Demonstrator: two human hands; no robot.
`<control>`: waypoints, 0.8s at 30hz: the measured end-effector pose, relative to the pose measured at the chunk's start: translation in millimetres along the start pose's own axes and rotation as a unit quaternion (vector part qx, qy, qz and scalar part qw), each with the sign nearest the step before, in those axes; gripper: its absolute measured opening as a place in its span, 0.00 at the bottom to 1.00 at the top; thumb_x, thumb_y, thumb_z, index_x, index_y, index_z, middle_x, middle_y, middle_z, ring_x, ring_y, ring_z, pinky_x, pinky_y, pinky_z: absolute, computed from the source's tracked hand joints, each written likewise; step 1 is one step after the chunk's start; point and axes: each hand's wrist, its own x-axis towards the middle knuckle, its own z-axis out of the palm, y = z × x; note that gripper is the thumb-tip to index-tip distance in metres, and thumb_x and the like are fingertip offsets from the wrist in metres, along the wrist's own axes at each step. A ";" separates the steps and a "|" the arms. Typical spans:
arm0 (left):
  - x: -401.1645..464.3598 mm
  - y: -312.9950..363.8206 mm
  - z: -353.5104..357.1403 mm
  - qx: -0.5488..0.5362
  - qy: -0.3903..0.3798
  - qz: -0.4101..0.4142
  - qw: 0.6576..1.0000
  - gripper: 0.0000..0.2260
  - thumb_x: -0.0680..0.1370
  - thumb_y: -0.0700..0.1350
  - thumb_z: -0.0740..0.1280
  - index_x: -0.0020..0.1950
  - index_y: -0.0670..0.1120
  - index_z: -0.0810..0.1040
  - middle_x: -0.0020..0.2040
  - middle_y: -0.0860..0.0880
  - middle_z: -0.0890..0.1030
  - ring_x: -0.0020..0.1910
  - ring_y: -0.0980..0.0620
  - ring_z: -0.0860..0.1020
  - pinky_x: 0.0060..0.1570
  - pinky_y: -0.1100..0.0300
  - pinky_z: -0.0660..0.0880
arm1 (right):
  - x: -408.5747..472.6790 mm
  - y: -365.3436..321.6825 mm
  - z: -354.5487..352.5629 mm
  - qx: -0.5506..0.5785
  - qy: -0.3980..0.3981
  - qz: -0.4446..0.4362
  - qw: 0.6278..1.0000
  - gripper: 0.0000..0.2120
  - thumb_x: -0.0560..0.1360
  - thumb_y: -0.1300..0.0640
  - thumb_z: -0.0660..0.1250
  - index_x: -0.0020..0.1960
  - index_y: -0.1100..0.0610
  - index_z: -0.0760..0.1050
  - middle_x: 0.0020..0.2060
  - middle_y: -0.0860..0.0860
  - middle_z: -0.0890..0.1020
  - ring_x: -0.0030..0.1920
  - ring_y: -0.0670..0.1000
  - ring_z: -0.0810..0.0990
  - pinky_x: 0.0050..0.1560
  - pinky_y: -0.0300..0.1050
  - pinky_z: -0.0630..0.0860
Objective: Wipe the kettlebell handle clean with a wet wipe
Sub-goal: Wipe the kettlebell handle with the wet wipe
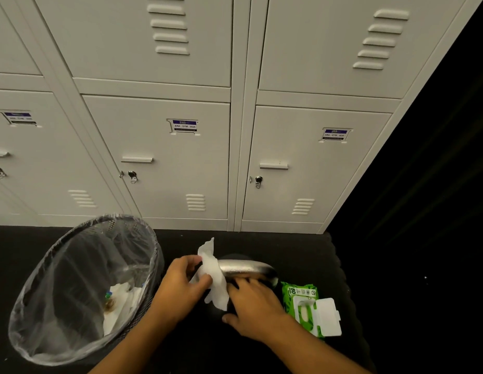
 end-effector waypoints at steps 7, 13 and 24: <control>12.3 -0.7 -0.2 -0.074 -0.142 0.033 0.987 0.29 0.74 0.44 0.75 0.71 0.59 0.66 0.62 0.58 0.77 0.60 0.55 0.78 0.55 0.61 0.79 | 0.1 0.9 1.6 0.021 0.013 0.000 1.000 0.35 0.78 0.46 0.70 0.80 0.50 0.60 0.77 0.52 0.65 0.75 0.57 0.64 0.76 0.56 0.63; 9.4 -21.1 12.3 -0.060 -0.058 0.058 0.995 0.22 0.73 0.42 0.75 0.64 0.55 0.75 0.59 0.56 0.80 0.58 0.54 0.79 0.54 0.60 0.80 | -0.5 4.0 7.8 0.012 0.025 -0.009 1.000 0.34 0.78 0.48 0.69 0.80 0.50 0.59 0.78 0.52 0.62 0.77 0.57 0.61 0.77 0.55 0.60; 21.5 -31.8 28.7 -0.051 -0.035 0.039 0.997 0.12 0.75 0.42 0.73 0.57 0.51 0.78 0.49 0.52 0.83 0.49 0.54 0.82 0.44 0.65 0.78 | 17.8 -3.4 30.4 -0.049 -0.006 0.058 0.997 0.53 0.73 0.44 0.76 0.83 0.55 0.45 0.81 0.57 0.50 0.80 0.63 0.47 0.79 0.61 0.46</control>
